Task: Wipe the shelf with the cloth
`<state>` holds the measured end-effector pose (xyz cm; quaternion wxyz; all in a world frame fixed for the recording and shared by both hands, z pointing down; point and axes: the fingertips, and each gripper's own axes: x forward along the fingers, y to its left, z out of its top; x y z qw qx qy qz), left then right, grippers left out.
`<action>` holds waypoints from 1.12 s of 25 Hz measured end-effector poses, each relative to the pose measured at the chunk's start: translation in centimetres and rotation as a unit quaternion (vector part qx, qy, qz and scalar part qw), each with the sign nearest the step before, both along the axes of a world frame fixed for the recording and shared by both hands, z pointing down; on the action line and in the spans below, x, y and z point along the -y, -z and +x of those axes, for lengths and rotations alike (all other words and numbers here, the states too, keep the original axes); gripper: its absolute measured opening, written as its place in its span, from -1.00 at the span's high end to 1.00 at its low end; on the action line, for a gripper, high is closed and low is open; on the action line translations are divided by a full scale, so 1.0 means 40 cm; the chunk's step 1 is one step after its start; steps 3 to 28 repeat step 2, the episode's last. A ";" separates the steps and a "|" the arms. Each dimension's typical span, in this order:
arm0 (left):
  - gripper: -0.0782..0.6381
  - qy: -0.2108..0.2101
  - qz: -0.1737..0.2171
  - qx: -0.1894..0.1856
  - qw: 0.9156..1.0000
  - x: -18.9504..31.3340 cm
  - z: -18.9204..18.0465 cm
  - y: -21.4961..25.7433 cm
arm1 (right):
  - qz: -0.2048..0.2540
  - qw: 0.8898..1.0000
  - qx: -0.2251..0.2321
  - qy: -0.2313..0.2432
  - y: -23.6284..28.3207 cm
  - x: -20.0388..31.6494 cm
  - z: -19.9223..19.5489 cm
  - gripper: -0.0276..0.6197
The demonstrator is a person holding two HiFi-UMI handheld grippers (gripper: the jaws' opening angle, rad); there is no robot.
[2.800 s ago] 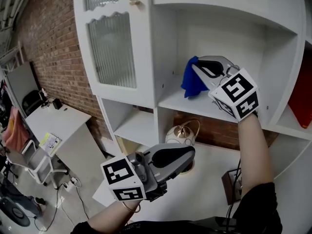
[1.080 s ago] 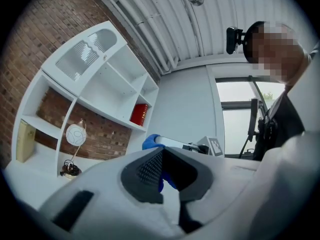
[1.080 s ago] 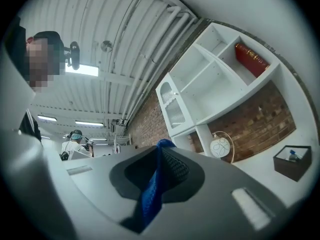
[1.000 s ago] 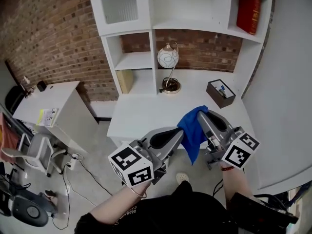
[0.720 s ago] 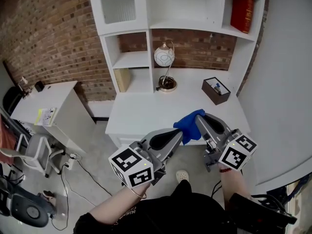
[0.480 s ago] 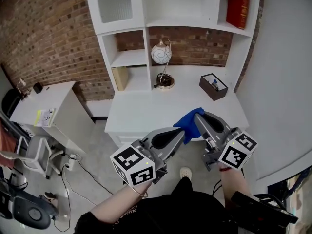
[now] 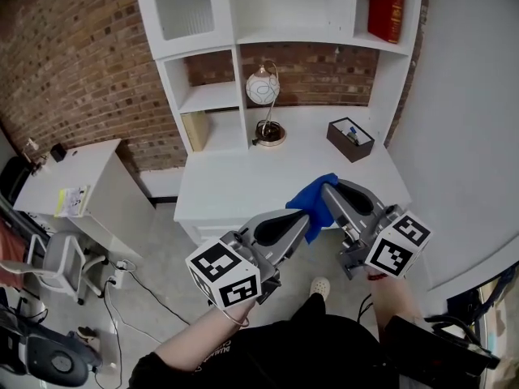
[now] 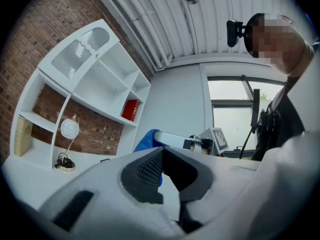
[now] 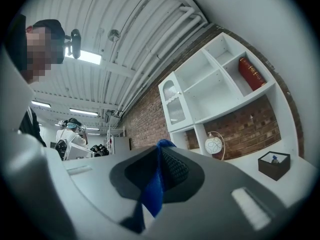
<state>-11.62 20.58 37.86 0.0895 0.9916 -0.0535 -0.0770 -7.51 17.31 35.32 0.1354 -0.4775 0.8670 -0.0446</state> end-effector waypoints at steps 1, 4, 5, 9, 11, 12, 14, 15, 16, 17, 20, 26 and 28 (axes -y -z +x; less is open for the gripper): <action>0.80 -0.001 -0.001 -0.001 1.000 -0.001 0.000 0.000 | -0.001 1.000 -0.004 -0.002 0.000 0.001 0.000 0.84; 0.80 -0.003 -0.001 -0.002 1.000 -0.003 0.000 0.000 | -0.002 1.000 -0.007 -0.003 0.000 0.003 0.001 0.84; 0.80 -0.003 -0.001 -0.002 1.000 -0.003 0.000 0.000 | -0.002 1.000 -0.007 -0.003 0.000 0.003 0.001 0.84; 0.80 -0.003 -0.001 -0.002 1.000 -0.003 0.000 0.000 | -0.002 1.000 -0.007 -0.003 0.000 0.003 0.001 0.84; 0.80 -0.003 -0.001 -0.002 1.000 -0.003 0.000 0.000 | -0.002 1.000 -0.007 -0.003 0.000 0.003 0.001 0.84; 0.80 -0.003 -0.001 -0.002 1.000 -0.003 0.000 0.000 | -0.002 1.000 -0.007 -0.003 0.000 0.003 0.001 0.84; 0.80 -0.003 -0.001 -0.002 1.000 -0.003 0.000 0.000 | -0.002 1.000 -0.007 -0.003 0.000 0.003 0.001 0.84; 0.80 -0.003 -0.001 -0.002 1.000 -0.003 0.000 0.000 | -0.002 1.000 -0.007 -0.003 0.000 0.003 0.001 0.84; 0.80 -0.003 -0.001 -0.002 1.000 -0.003 0.000 0.000 | -0.002 1.000 -0.007 -0.003 0.000 0.003 0.001 0.84; 0.80 -0.003 -0.001 -0.002 1.000 -0.003 0.000 0.000 | -0.002 1.000 -0.007 -0.003 0.000 0.003 0.001 0.84; 0.80 -0.003 -0.001 -0.002 1.000 -0.003 0.000 0.000 | -0.002 1.000 -0.007 -0.003 0.000 0.003 0.001 0.84; 0.80 -0.003 -0.001 -0.002 1.000 -0.003 0.000 0.000 | -0.002 1.000 -0.007 -0.003 0.000 0.003 0.001 0.84; 0.80 -0.003 -0.001 -0.002 1.000 -0.003 0.000 0.000 | -0.002 1.000 -0.007 -0.003 0.000 0.003 0.001 0.84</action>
